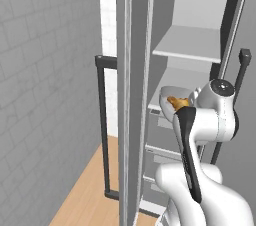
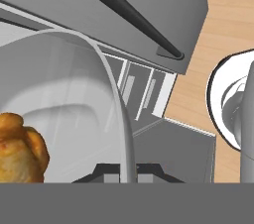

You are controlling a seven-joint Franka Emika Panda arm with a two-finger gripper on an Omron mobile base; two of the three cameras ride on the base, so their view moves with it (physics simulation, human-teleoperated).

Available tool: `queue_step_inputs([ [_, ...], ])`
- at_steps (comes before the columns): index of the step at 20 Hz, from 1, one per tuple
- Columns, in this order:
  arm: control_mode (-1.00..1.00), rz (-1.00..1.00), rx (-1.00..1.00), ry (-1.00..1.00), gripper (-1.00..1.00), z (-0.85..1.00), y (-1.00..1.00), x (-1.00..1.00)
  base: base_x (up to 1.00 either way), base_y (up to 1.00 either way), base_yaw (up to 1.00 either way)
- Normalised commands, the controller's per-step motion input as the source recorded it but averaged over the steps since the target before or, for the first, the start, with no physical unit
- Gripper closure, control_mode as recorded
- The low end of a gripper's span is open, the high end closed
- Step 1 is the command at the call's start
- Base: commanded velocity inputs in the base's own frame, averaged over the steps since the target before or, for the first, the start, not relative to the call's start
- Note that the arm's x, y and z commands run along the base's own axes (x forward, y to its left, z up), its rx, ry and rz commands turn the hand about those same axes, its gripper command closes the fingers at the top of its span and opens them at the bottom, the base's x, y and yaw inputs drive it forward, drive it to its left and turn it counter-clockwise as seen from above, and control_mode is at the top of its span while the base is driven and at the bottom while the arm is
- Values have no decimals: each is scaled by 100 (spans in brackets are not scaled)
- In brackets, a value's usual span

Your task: Take the meat container that has the chicken drumstick and place it on the second highest rack of the freezer. Then take the vegetable container that has the lemon and broccoli and place it on the highest rack of the freezer.

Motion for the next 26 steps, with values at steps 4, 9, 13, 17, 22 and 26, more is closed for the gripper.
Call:
queue_step_inputs([
  [4,100,0,0,0,100,0,0,0,0,0,0],
  [9,100,0,0,0,100,0,0,0,0,0,0],
  [13,100,0,0,0,100,0,0,0,0,0,0],
  [17,100,0,0,0,100,0,0,0,0,0,0],
  [22,100,0,0,0,100,0,0,0,0,0,0],
  [26,100,0,0,0,100,0,0,0,0,0,0],
])
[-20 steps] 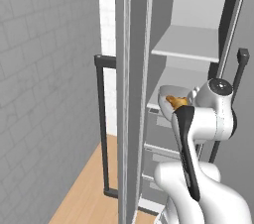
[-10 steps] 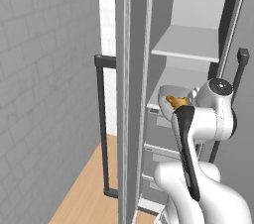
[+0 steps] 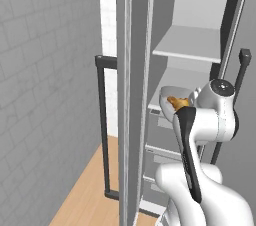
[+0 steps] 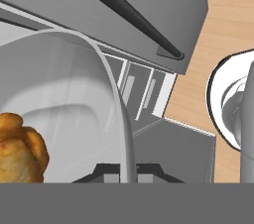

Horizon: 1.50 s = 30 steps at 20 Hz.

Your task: Take the meat container that has the chicken drumstick and place it on the second highest rack of the freezer. Then take the vegetable container that has the lemon and broccoli and place it on the highest rack of the freezer.

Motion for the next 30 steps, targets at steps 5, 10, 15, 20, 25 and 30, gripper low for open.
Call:
queue_step_inputs([
  [5,-100,0,0,0,100,0,0,0,0,0,0],
  [10,-100,-11,0,-1,100,-28,0,0,0,0,0],
  [15,-100,-18,0,0,100,-38,-1,2,0,0,0],
  [20,-100,-8,0,-3,100,-27,0,21,0,0,0],
  [25,-100,0,0,-6,100,-29,0,20,0,0,0],
  [30,-100,0,0,-7,100,-24,0,20,0,0,0],
])
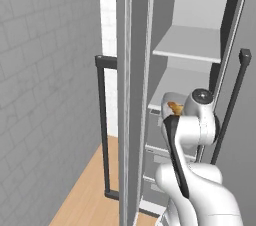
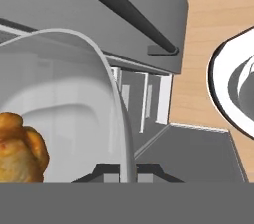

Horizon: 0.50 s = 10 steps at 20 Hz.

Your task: Take the meat container that has the chicken drumstick and place it on the second highest rack of the freezer. Then take the vegetable container that has the lemon and broccoli and place it on the highest rack of the freezer.

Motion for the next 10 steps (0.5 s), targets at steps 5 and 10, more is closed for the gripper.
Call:
queue_step_inputs([
  [5,-100,0,0,-8,100,-36,0,27,0,0,0],
  [10,-100,0,0,-6,100,-12,-1,31,0,0,0],
])
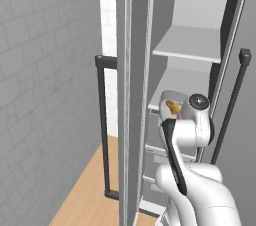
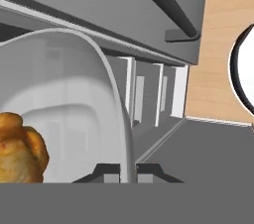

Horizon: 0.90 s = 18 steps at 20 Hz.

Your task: Take the meat container that has the chicken drumstick and place it on the second highest rack of the freezer. Then take the vegetable container that has the lemon and broccoli and place it on the highest rack of the freezer.

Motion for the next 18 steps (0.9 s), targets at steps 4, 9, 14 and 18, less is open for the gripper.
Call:
queue_step_inputs([
  [4,-100,0,0,-1,100,0,-3,42,0,0,0],
  [9,-100,-4,0,0,100,0,-40,17,0,0,0],
  [14,-100,-9,0,0,100,-1,-27,32,0,0,0],
  [18,-100,0,0,0,100,0,-15,47,0,0,0],
])
